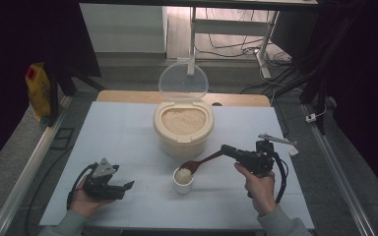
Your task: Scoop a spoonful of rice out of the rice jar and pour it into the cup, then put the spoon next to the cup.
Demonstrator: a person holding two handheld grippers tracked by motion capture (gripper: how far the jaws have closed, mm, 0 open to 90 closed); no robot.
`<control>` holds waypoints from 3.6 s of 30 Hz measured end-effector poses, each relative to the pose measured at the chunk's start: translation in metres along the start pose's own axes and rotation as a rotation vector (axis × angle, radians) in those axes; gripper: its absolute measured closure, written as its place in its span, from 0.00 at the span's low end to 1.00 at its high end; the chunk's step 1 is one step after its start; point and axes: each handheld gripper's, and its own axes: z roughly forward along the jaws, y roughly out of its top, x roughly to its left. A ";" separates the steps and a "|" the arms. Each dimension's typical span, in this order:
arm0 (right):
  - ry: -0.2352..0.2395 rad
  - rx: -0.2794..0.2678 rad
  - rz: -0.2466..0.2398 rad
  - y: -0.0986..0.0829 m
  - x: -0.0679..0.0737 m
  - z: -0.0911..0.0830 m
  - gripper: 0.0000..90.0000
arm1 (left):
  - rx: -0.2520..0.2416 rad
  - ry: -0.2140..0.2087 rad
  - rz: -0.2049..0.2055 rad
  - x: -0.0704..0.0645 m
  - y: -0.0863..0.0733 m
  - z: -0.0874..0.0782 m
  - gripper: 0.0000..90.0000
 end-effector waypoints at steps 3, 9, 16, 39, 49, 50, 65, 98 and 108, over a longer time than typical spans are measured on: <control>-0.009 0.002 -0.025 0.000 0.003 0.001 0.92 | -0.001 0.000 0.000 0.000 0.000 0.000 0.22; -0.004 0.008 -0.097 0.000 0.008 0.002 0.92 | 0.001 0.000 0.002 0.000 0.000 0.000 0.22; -0.005 -0.004 -0.236 0.000 0.018 -0.001 0.92 | 0.001 0.002 0.003 0.000 0.000 0.000 0.22; 0.034 -0.037 -0.184 0.005 0.005 -0.017 0.92 | 0.002 0.002 -0.003 0.001 0.000 0.001 0.22; 0.064 -0.033 -0.153 0.012 -0.004 -0.042 0.92 | 0.004 0.003 -0.004 0.002 0.000 0.001 0.22; 0.062 -0.033 -0.152 0.012 -0.005 -0.043 0.92 | 0.004 0.004 -0.004 0.002 0.000 0.001 0.22; 0.050 0.027 -0.165 0.011 -0.010 -0.053 0.92 | 0.007 0.004 0.001 0.002 0.002 0.003 0.22; 0.110 0.308 -0.141 -0.016 -0.009 -0.009 0.92 | 0.013 0.004 0.003 0.001 0.002 0.004 0.22; 0.141 0.369 -0.139 -0.024 -0.009 0.013 0.92 | 0.015 0.004 0.005 0.002 0.001 0.004 0.22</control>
